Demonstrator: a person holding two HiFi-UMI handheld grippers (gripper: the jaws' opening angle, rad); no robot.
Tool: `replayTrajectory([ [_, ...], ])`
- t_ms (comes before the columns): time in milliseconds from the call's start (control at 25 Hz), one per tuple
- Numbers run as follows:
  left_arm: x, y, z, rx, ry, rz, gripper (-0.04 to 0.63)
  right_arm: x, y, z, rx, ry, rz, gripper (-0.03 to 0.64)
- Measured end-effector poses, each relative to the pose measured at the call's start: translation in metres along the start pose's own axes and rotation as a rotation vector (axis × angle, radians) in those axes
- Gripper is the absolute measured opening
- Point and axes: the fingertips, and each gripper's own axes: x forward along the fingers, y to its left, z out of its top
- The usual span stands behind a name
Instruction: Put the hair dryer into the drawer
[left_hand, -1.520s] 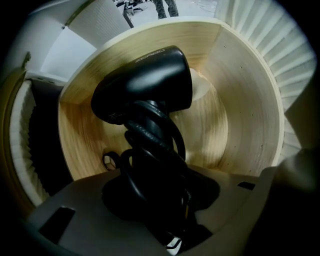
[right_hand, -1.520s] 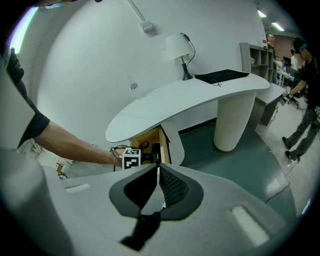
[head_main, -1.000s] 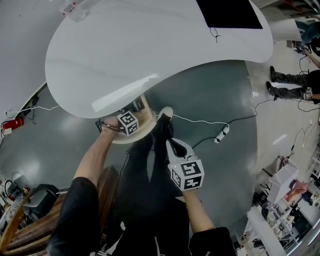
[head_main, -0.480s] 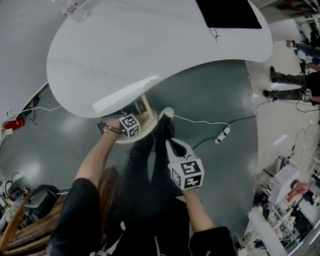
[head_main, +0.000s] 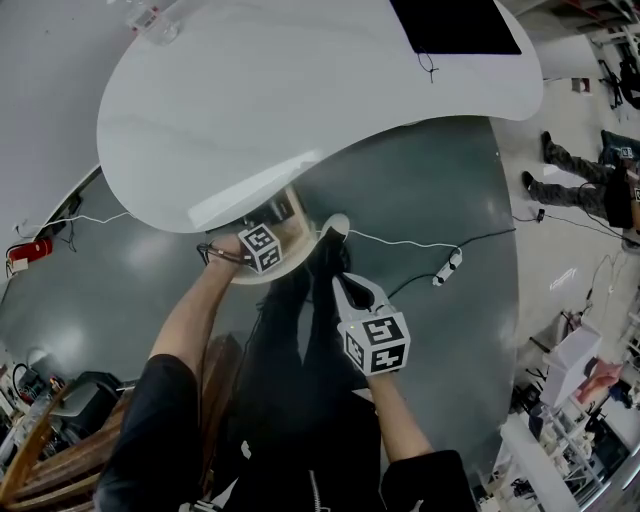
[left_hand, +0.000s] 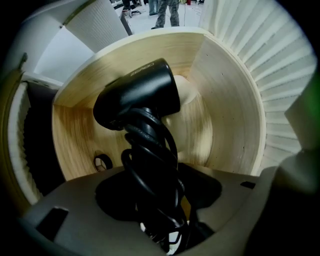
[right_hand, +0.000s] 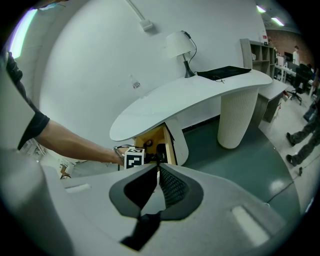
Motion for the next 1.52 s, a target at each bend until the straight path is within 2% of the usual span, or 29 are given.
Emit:
replayTrajectory([
  [480, -0.025, 0.0, -0.003, -0.042, -0.069, 0.036, 0.227, -0.001, 0.016, 0.005, -0.022, -0.021, 0.038, 0.006],
  [680, -0.048, 0.004, 0.0, -0.08, -0.143, 0.067, 0.222, -0.005, 0.017, 0.01, -0.037, -0.045, 0.026, 0.005],
  [760, -0.059, 0.004, 0.001, -0.107, -0.177, 0.064, 0.196, -0.009, 0.018, 0.012, -0.048, -0.058, 0.026, 0.005],
  [880, -0.077, 0.001, 0.003, -0.134, -0.23, 0.061, 0.13, -0.018, 0.019, 0.021, -0.057, -0.103, 0.031, 0.003],
  [960, -0.089, -0.001, 0.003, -0.145, -0.265, 0.07, 0.062, -0.023, 0.018, 0.028, -0.071, -0.122, 0.022, 0.003],
  [1000, -0.094, -0.002, 0.003, -0.154, -0.281, 0.072, 0.055, -0.026, 0.018, 0.031, -0.085, -0.129, 0.015, 0.003],
  [1240, -0.135, -0.005, -0.003, -0.265, -0.388, 0.057, 0.017, -0.04, 0.027, 0.05, -0.114, -0.178, -0.002, 0.003],
  [1400, -0.169, 0.0, -0.007, -0.377, -0.477, 0.038, 0.013, -0.047, 0.032, 0.062, -0.14, -0.201, -0.02, 0.005],
  [1520, -0.189, 0.002, -0.012, -0.424, -0.52, 0.044, 0.012, -0.05, 0.036, 0.071, -0.155, -0.22, -0.024, 0.005],
])
